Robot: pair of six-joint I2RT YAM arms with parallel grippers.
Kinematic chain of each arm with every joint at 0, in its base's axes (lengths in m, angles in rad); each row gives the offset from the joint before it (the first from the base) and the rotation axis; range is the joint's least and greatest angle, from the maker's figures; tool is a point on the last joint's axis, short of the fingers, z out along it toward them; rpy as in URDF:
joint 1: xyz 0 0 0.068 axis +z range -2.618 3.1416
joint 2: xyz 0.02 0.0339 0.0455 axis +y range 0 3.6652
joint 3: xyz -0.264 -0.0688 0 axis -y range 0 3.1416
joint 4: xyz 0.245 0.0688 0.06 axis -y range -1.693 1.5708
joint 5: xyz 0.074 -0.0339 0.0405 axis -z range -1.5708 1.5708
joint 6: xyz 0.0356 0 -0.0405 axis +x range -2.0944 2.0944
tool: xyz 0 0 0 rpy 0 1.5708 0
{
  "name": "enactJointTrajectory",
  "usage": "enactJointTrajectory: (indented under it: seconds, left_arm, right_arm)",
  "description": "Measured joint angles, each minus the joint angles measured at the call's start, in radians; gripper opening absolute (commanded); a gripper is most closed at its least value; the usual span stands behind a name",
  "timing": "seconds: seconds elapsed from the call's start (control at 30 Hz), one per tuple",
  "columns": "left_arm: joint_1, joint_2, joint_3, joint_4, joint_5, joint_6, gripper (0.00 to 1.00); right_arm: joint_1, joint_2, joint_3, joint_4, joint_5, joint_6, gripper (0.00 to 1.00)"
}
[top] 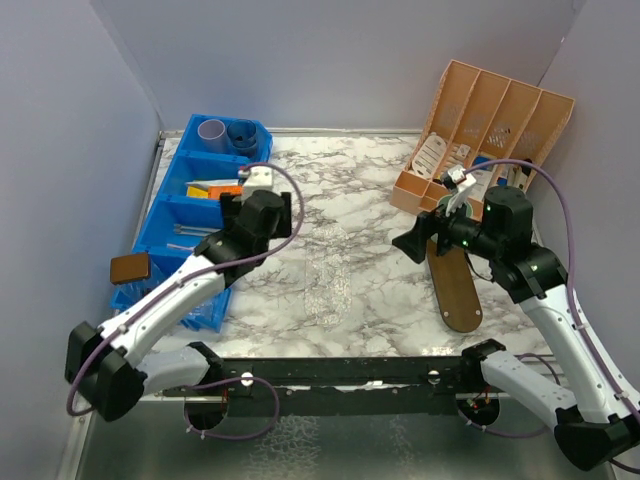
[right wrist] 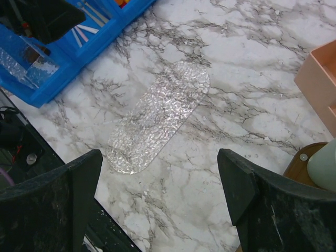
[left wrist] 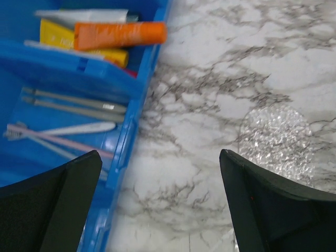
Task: Prepare toiletry sets of a toothbrush and toothpaste on the tray
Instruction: Pick up the toothpaste holder from the storage box.
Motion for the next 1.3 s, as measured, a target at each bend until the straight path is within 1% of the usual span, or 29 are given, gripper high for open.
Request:
enactJointTrajectory:
  seconds: [0.07, 0.1, 0.13, 0.23, 0.3, 0.43, 0.53, 0.67, 0.87, 1.13, 1.3]
  left_arm:
    - [0.034, -0.090, -0.056, -0.110, 0.003, -0.129, 0.98]
    - [0.037, -0.104, -0.064, -0.131, 0.002, -0.212, 0.98]
    - [0.049, -0.154, -0.083, -0.215, -0.001, -0.223, 0.99]
    - [0.080, -0.213, -0.090, -0.391, -0.016, -0.435, 0.99]
    - [0.112, -0.229, -0.091, -0.497, -0.029, -0.555, 0.98]
    - [0.172, -0.220, -0.103, -0.653, -0.055, -0.747, 0.97]
    - [0.211, -0.199, -0.120, -0.728, -0.072, -0.842, 0.95]
    - [0.264, -0.195, -0.127, -0.782, -0.104, -0.924, 0.92]
    - [0.322, -0.222, -0.149, -0.816, -0.141, -0.993, 0.89]
    - [0.345, -0.255, -0.192, -0.866, -0.148, -1.068, 0.85]
    - [0.348, -0.268, -0.211, -0.871, -0.156, -1.096, 0.77]
  right_arm:
    - [0.017, -0.005, -0.006, 0.001, 0.012, 0.002, 0.93]
    - [0.022, -0.006, -0.009, 0.001, 0.017, 0.002, 0.93]
    - [0.029, -0.008, -0.011, 0.000, 0.023, 0.002, 0.93]
    - [0.044, -0.008, -0.013, 0.001, 0.037, 0.003, 0.93]
    - [0.053, -0.008, -0.013, 0.002, 0.047, 0.003, 0.93]
    - [0.066, -0.011, -0.019, 0.009, 0.065, 0.004, 0.93]
    - [0.071, -0.026, -0.036, 0.015, 0.080, 0.006, 0.93]
    - [0.072, -0.057, -0.062, 0.016, 0.100, 0.007, 0.93]
    - [0.074, -0.073, -0.068, 0.022, 0.113, 0.010, 0.94]
    - [0.082, -0.074, -0.068, 0.023, 0.128, 0.010, 0.94]
    - [0.085, -0.076, -0.074, 0.025, 0.130, 0.010, 0.94]
